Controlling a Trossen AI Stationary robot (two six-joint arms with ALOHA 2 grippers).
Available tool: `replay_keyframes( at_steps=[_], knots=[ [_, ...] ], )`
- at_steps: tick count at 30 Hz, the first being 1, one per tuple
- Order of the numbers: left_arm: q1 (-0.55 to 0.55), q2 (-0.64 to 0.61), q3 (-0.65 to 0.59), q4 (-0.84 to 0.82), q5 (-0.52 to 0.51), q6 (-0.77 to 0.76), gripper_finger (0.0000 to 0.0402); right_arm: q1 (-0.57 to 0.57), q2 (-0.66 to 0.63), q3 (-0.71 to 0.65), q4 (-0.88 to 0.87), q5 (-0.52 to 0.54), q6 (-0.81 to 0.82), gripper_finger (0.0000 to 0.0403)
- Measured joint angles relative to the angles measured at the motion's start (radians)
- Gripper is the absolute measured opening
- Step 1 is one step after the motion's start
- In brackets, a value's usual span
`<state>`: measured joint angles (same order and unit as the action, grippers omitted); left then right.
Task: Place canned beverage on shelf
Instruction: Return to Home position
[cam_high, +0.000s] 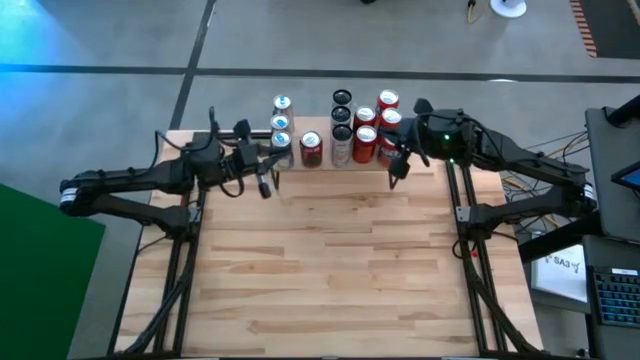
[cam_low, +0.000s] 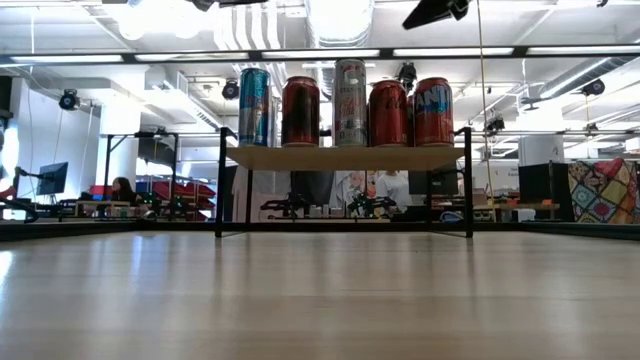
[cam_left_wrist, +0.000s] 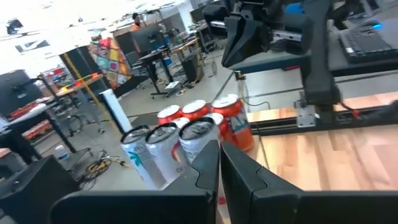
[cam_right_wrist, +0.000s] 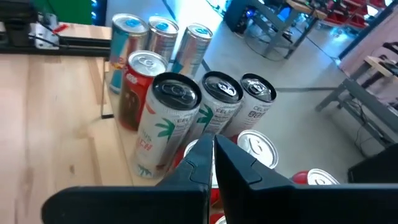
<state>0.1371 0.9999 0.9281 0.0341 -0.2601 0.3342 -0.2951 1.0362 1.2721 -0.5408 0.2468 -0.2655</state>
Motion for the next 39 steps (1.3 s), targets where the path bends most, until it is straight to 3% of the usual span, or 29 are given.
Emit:
replay_keyframes(
  at_steps=[10,16,21,39],
  knots=[
    [-0.001,-0.181,-0.152,0.003,0.199,-0.050,0.0000,0.000,-0.127,-0.157,0.062,-0.146,-0.035,0.0009],
    [-0.001,-0.308,-0.262,0.025,0.200,-0.079,0.0000,0.000,-0.224,-0.319,0.146,-0.156,-0.075,0.0009],
    [0.000,-0.409,-0.368,0.101,0.198,-0.091,0.0000,0.000,-0.305,-0.450,0.209,-0.235,-0.083,0.0009],
    [0.004,-0.721,-0.694,0.334,0.160,-0.121,0.0000,0.000,-0.570,-0.803,0.484,-0.285,0.019,0.0009]
  ],
)
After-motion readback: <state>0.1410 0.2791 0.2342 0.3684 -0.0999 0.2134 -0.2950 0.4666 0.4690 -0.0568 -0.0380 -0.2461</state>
